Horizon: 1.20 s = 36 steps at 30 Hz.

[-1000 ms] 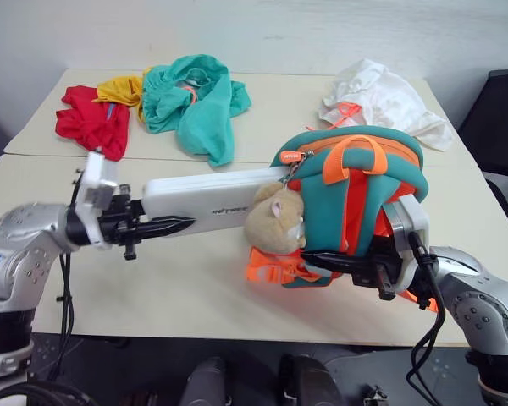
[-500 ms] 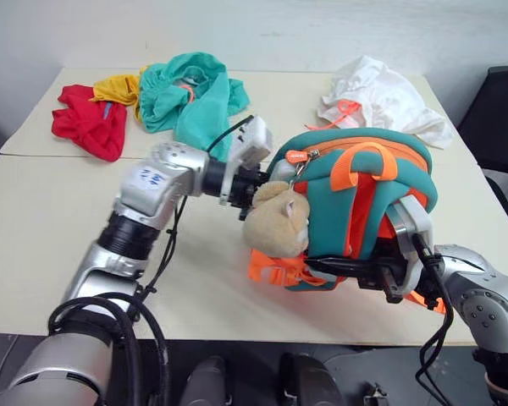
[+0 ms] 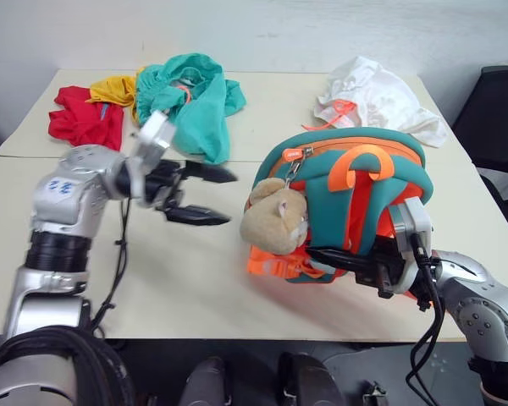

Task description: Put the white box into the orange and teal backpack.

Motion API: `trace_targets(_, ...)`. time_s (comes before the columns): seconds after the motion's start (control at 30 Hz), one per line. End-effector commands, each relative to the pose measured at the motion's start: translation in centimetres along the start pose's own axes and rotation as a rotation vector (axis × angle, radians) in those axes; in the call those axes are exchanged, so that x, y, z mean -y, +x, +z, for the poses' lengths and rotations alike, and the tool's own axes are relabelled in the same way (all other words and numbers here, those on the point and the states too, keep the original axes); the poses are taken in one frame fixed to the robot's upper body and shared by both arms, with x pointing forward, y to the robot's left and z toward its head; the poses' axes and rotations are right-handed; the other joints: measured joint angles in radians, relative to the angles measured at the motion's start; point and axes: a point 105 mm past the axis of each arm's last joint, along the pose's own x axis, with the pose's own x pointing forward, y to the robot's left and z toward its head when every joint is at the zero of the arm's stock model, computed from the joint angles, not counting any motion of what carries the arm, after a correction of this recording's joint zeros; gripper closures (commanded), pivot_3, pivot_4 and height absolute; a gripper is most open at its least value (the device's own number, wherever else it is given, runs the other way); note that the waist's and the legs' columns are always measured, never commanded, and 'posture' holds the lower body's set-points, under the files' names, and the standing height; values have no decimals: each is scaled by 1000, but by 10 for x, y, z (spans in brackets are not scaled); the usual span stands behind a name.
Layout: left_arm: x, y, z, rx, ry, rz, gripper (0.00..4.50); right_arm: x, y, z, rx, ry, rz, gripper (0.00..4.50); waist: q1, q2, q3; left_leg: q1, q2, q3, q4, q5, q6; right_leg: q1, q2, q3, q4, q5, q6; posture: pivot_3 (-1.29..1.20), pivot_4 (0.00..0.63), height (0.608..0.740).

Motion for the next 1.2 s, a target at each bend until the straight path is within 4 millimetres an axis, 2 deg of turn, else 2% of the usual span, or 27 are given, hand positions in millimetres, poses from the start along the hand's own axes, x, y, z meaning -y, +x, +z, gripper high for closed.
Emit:
trace_targets(0.03, 16, -14, 2, 20, 36, -47, 27, 3, -3, 4, 6, -38, -25, 4500, 0, 0, 0, 0, 0, 0, 1, 0, 0, 0, 0, 0, 0, 0, 0, 0, 150, 740)
trace_targets(0.1, 26, -6, 10, 81, 60, -72, 27, 7, -3, 4, 6, -38, -41, 4500, 3, 0, 0, -2, 0, -2, 2, 0, 1, 0, -1, -1, 0, 0, 0, 0, 150, 740)
trace_targets(0.23, 33, 26, 24, 202, 105, -46, 27, 8, 1, -2, 1, -32, -41, 4500, 17, 0, 0, -6, -1, -6, 6, -2, 3, 0, -3, -1, -1, 0, 1, 0, 150, 740)
trace_targets(0.4, 49, 52, 18, 231, 58, -72, 27, 7, 4, -4, -8, -25, -33, 4500, 3, 0, 0, -5, 0, -5, 5, -2, 2, 0, -3, 0, -1, 1, 2, 0, 150, 740)
trace_targets(0.5, 47, 64, 10, 220, 51, -29, 27, 9, 3, -4, -11, -29, -40, 4500, 0, 0, 0, -4, 1, -5, 5, -1, 1, 0, -2, 0, 0, 1, 2, 0, 150, 740)
trace_targets(0.57, 36, 71, 15, 283, 103, 46, 27, 8, 3, -2, -7, -32, -38, 4500, 1, 0, 0, -4, 0, -5, 5, -1, 1, 1, -2, 0, 0, 1, 2, 0, 150, 740)
trace_targets(0.67, 39, 81, 13, 307, 106, 39, 669, 7, 5, -1, -1, -32, -33, 4500, 5, 0, 0, -4, -1, -5, 6, -1, 2, 1, -2, 0, 0, 1, 2, 0, 150, 740)
trace_targets(0.73, 42, 83, 8, 289, 104, 31, 1288, 6, 5, -1, 2, -32, -34, 4500, 4, 0, 0, -4, 0, -5, 5, -1, 2, 1, -2, 0, -1, 1, 2, 0, 150, 740)
trace_targets(0.9, 43, 66, 3, 244, 100, 41, 2783, 7, 3, 0, 2, -36, -41, 4500, 0, 0, 0, -4, 1, -5, 5, -1, 2, 1, -2, 0, -1, 1, 2, 0, 150, 740)
trace_targets(0.97, 29, 43, 11, 247, 70, 108, 3242, 9, 2, 1, 7, -41, -50, 4500, 0, 0, 0, -4, 0, -5, 5, -1, 2, 1, -2, 0, -1, 1, 2, 0, 150, 740)
trace_targets(1.03, 13, 21, 20, 246, 83, 195, 3481, 11, 1, 2, 16, -46, -57, 4500, 0, 0, 0, -4, 0, -5, 5, -1, 2, 1, -2, 0, -1, 1, 2, 0, 150, 740)
trace_targets(1.1, -3, 2, 26, 240, 104, 292, 3481, 11, 1, 3, 23, -50, -61, 4500, 0, 0, 0, -4, 0, -5, 5, -1, 1, 1, -1, 0, -1, 1, 1, 0, 150, 740)
trace_targets(1.2, -22, -23, 14, 131, 92, 409, 3481, 11, 1, 5, 36, -54, -71, 4500, -1, 0, 0, -4, 0, -5, 5, -1, 2, 1, 0, 0, 0, 1, 1, 0, 150, 740)
